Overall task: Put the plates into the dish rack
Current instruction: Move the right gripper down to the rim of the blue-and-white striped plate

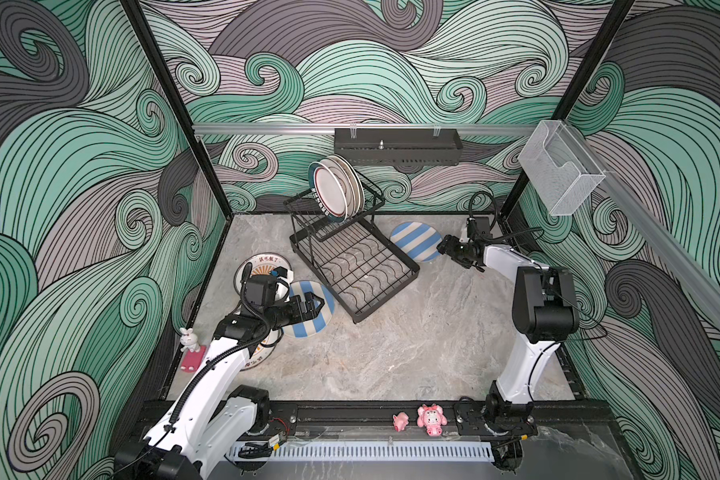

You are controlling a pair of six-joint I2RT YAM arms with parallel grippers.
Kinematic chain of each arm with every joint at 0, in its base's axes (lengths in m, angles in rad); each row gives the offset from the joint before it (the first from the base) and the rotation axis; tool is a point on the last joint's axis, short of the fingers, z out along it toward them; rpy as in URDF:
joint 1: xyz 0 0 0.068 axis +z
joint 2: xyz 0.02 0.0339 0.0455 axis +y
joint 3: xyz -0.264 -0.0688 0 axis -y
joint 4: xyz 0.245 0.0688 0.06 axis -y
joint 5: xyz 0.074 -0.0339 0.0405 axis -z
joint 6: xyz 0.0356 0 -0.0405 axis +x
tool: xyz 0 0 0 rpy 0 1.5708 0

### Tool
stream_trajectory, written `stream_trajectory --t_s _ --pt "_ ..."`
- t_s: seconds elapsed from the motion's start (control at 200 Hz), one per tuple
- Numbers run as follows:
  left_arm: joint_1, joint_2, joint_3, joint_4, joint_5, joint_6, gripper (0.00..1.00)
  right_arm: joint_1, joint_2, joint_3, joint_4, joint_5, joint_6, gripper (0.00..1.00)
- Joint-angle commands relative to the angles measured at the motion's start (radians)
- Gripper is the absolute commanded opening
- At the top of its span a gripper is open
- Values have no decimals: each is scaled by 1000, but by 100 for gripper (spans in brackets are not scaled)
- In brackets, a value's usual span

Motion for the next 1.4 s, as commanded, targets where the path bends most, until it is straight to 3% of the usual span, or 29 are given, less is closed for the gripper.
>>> stream_trajectory --t_s 0.0,0.13,0.28,0.495,1.396 --pt "4 -10 19 9 -1 -5 98 19 21 80 -46 -11 -34 71" --pt "5 1 20 8 1 -2 98 36 79 178 -95 -22 -66 62" --pt "4 24 33 3 6 3 99 46 153 247 -73 -57 -21 43" --pt "4 37 68 -39 -1 25 98 57 236 338 -115 -38 -13 30" --pt "5 36 42 -22 -2 15 99 62 305 366 -234 46 -90 13"
